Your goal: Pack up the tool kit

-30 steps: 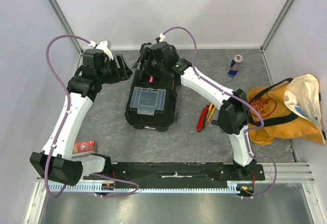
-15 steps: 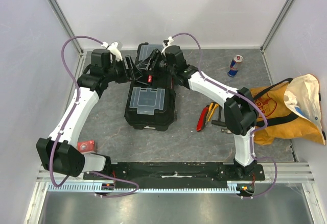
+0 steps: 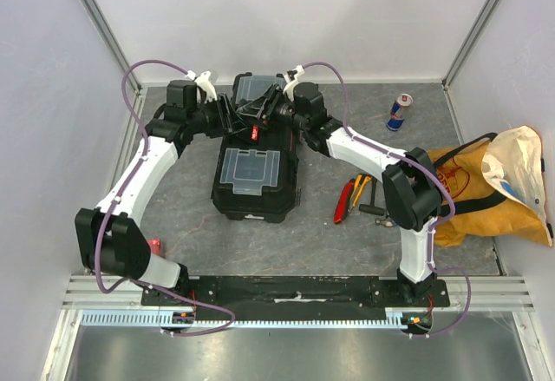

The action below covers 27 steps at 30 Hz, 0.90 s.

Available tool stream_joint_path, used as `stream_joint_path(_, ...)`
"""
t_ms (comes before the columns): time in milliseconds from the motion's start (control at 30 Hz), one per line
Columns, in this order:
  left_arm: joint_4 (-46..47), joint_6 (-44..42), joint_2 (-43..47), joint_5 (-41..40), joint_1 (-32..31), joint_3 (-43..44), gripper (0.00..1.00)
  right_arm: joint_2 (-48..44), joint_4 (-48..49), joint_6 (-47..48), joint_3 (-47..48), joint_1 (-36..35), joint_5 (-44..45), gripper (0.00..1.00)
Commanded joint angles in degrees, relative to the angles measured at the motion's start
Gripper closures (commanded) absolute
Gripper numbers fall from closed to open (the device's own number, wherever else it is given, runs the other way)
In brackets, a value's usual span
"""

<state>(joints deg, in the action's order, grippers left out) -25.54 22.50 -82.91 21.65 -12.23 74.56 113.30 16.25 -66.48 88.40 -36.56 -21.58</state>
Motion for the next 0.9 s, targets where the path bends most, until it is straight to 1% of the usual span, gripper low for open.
stream_joint_path(0, 2.1, 1.8, -1.3, 4.7, 0.0, 2.0, 0.54, -2.2, 2.7, -0.4, -1.2, 0.3, -2.5, 0.49)
stream_joint_path(67, 2.1, 1.8, -1.5, 5.4, -0.1, 2.1, 0.59, -2.2, 2.8, -0.2, -1.4, 0.5, -2.3, 0.49)
stream_joint_path(167, 2.1, 2.3, -2.0, 6.6, 0.0, 2.0, 0.62, -2.4, 1.3, 0.9, -0.7, 0.6, -1.4, 0.49)
stream_joint_path(267, 1.5, 2.8, -3.0, 5.7, -0.5, 2.0, 0.61, -3.1, -8.4, 4.6, 2.5, 0.7, 2.2, 0.48)
stream_joint_path(300, 0.8, 2.8, -3.3, 5.0, -0.6, 2.2, 0.61, -3.6, -12.8, 6.4, 3.4, 0.7, 4.9, 0.48)
stream_joint_path(400, -1.6, 2.8, -5.2, 3.3, -0.9, 3.2, 0.61, -5.0, -24.5, 10.9, 5.2, 1.0, 11.7, 0.43)
stream_joint_path(500, -3.1, 2.4, -6.4, 2.4, -1.1, 4.3, 0.60, -7.6, -28.9, 13.2, 3.7, 2.0, 16.5, 0.39)
stream_joint_path(700, -4.5, 2.7, -7.4, 1.4, -1.2, 5.9, 0.61, -13.8, -33.3, 17.9, 1.3, 2.5, 24.3, 0.38)
stream_joint_path(767, -4.9, 2.6, -7.7, 1.6, -1.5, 6.8, 0.66, -16.1, -33.7, 19.3, -0.3, 2.6, 26.8, 0.38)
stream_joint_path(833, -5.6, 2.5, -8.1, 1.7, -1.7, 8.1, 0.76, -17.3, -34.4, 20.2, -1.8, 3.2, 28.8, 0.38)
stream_joint_path(867, -5.9, 2.4, -8.1, 1.9, -1.7, 9.1, 0.85, -18.3, -34.6, 20.5, -2.6, 3.4, 29.7, 0.38)
